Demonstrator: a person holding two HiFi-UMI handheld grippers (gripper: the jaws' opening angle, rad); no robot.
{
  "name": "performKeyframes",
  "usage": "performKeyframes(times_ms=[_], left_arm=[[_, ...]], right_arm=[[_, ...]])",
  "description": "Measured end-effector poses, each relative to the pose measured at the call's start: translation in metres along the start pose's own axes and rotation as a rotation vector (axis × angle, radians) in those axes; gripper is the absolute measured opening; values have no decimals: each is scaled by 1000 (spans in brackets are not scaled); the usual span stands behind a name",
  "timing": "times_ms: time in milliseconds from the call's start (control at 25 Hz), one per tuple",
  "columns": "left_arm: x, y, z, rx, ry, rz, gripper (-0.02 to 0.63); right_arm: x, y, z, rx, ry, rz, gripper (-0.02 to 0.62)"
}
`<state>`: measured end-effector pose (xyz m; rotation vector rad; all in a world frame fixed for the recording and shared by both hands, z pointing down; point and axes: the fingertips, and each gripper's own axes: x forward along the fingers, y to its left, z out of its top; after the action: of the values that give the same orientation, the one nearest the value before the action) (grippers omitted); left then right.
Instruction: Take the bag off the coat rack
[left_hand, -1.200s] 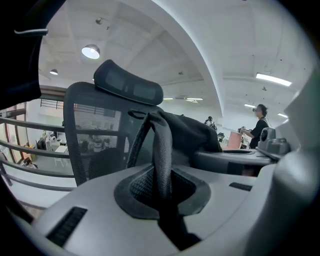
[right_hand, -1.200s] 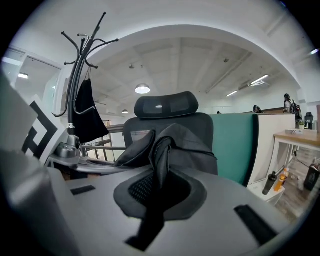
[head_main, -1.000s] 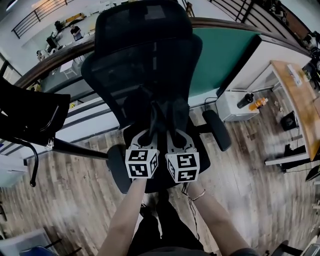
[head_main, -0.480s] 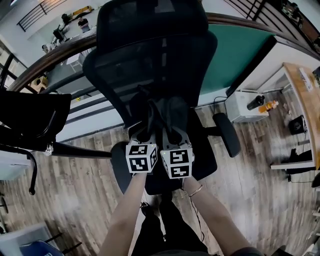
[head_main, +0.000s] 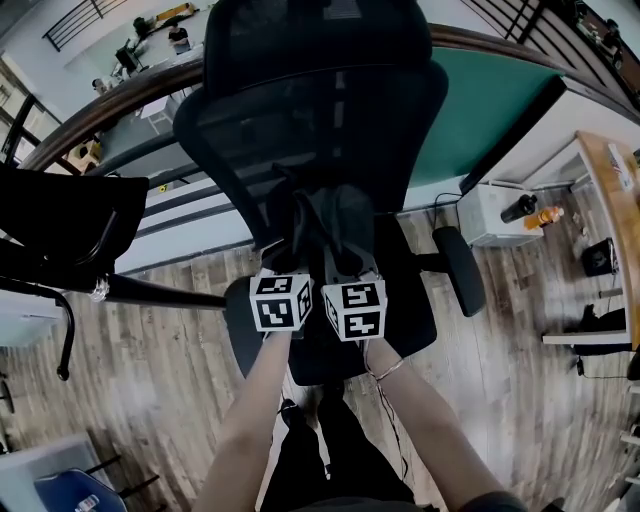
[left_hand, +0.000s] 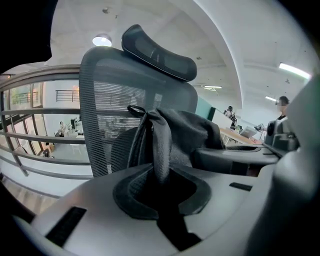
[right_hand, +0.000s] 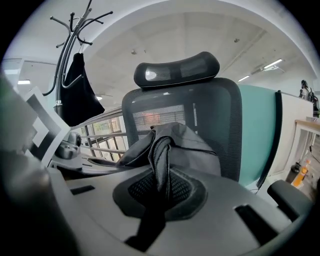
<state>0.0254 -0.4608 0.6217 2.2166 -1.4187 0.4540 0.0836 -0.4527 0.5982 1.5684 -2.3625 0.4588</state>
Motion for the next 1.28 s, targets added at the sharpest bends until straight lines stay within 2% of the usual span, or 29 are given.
performKeyframes(times_ms=[320,480,680,1040,1280], left_arm=[[-2,20,-9,-28,26,29,51],[-7,32,-16,-56,48,55,75],[-21,48,-26,-81,70,100,103],[-41,56,-36,-88,87,140,149],[-60,54,-37,-95,72,140,160]], right_arm=[[12,13,-8,79,26,94,55],[14,26,-13,115,42,152,83],[13,44,-22,147,73,215,162],[3,59,-31,152,106,255,202],[-13,65,-25,182,94,262,218]])
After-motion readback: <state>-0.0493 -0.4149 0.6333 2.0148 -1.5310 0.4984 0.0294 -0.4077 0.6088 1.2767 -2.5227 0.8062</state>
